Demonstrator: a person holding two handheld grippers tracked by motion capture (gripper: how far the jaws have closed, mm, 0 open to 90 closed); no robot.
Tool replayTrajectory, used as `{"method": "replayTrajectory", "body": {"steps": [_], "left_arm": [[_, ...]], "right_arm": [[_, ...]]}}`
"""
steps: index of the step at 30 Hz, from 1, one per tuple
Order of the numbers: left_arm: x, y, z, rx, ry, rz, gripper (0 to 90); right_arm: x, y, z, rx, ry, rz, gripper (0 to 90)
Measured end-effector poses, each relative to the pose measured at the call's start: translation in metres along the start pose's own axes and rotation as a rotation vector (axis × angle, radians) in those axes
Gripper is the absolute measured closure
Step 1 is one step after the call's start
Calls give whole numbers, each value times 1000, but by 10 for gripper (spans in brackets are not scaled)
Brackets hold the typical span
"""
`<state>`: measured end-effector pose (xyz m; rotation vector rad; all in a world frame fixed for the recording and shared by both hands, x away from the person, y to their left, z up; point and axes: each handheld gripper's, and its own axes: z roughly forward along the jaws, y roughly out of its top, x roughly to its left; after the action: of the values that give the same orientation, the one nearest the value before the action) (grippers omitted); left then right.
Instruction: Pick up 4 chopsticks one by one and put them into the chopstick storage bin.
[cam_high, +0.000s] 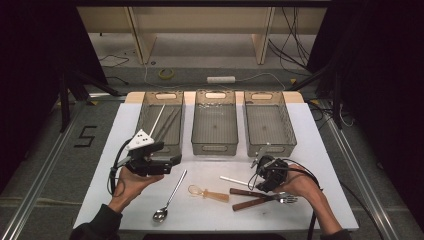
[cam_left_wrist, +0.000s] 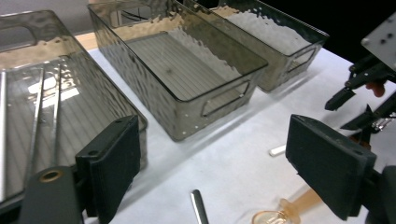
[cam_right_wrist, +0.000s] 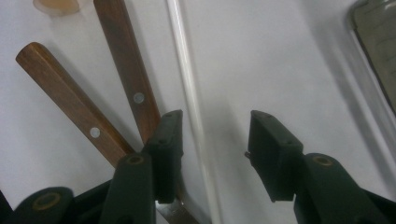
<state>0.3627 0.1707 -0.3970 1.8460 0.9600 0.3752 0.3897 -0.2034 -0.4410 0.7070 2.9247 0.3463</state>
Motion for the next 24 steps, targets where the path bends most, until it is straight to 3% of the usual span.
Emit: {"method": "replayTrajectory", "body": {"steps": [11,19,24], "left_arm": [[-13,-19,-3,-5,-1,31,171],[-16,-28,-4,-4,-3,20,170],[-23,-30,-5,2,-3,54,169]], "right_arm": [[1,4,8,53,21,-24,666],[3,7,13,87,34,-37,741],[2,8,15,92,41,-40,781]]}}
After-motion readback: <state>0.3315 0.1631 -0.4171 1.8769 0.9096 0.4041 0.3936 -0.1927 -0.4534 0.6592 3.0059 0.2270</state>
